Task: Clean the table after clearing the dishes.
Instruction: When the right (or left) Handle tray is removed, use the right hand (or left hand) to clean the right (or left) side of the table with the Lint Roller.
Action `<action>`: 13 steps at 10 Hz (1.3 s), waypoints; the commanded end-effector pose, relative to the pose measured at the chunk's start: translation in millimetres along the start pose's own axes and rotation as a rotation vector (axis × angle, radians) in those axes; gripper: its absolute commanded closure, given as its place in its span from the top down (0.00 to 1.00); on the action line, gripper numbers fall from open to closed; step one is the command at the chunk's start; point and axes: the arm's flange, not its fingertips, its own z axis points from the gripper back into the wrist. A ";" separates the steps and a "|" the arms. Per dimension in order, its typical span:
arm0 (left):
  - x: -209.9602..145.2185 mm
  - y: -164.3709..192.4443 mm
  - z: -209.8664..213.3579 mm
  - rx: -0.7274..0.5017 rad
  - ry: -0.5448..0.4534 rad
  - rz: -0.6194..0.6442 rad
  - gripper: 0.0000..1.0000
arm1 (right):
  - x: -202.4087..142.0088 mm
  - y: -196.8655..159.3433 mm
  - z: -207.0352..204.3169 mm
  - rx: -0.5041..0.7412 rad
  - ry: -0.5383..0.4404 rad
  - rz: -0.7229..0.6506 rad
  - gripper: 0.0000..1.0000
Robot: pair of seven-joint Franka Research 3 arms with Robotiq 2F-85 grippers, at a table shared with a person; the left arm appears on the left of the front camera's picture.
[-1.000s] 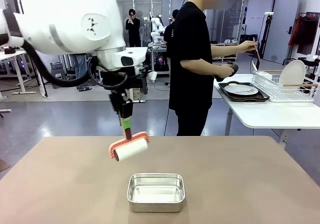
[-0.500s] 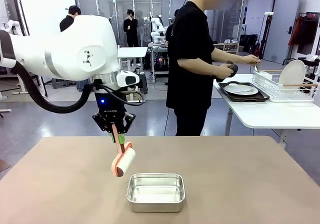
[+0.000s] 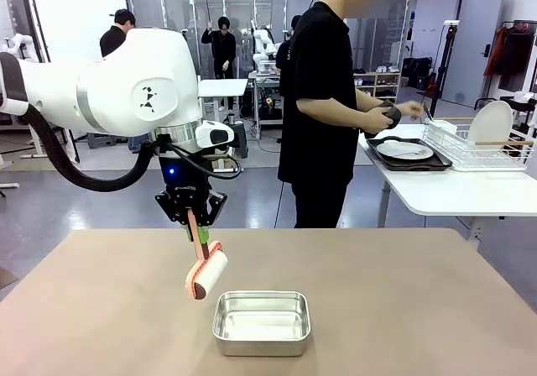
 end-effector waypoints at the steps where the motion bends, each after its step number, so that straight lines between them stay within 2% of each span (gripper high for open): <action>1: 22.0 13.4 -1.8 -0.080 -0.087 0.082 0.21 | -1.1 3.9 -1.2 -0.008 -0.007 -0.002 1.00; 2: 34.6 38.6 -14.3 -0.170 -0.097 0.148 0.21 | -1.1 3.9 -1.2 -0.008 -0.007 -0.002 1.00; 3: 37.8 59.4 -24.4 -0.200 -0.105 0.240 0.21 | -1.1 3.9 -1.2 -0.008 -0.007 -0.002 1.00; 5: 35.2 95.6 -49.7 -0.227 -0.093 0.302 0.21 | -1.1 3.9 -1.2 -0.008 -0.007 -0.002 1.00; 7: 41.9 138.7 -76.4 -0.354 -0.099 0.387 0.21 | -1.1 3.9 -1.2 -0.008 -0.007 -0.002 1.00; 9: 45.5 164.1 -97.8 -0.458 -0.099 0.396 0.21 | -1.1 3.9 -1.2 -0.008 -0.007 -0.002 1.00; 11: 50.8 186.6 -117.1 -0.556 -0.108 0.334 0.21 | -1.1 3.9 -1.2 -0.008 -0.007 -0.002 1.00; 13: 56.1 196.5 -129.9 -0.562 -0.116 0.330 0.21 | -1.1 3.9 -1.2 -0.008 -0.007 -0.002 1.00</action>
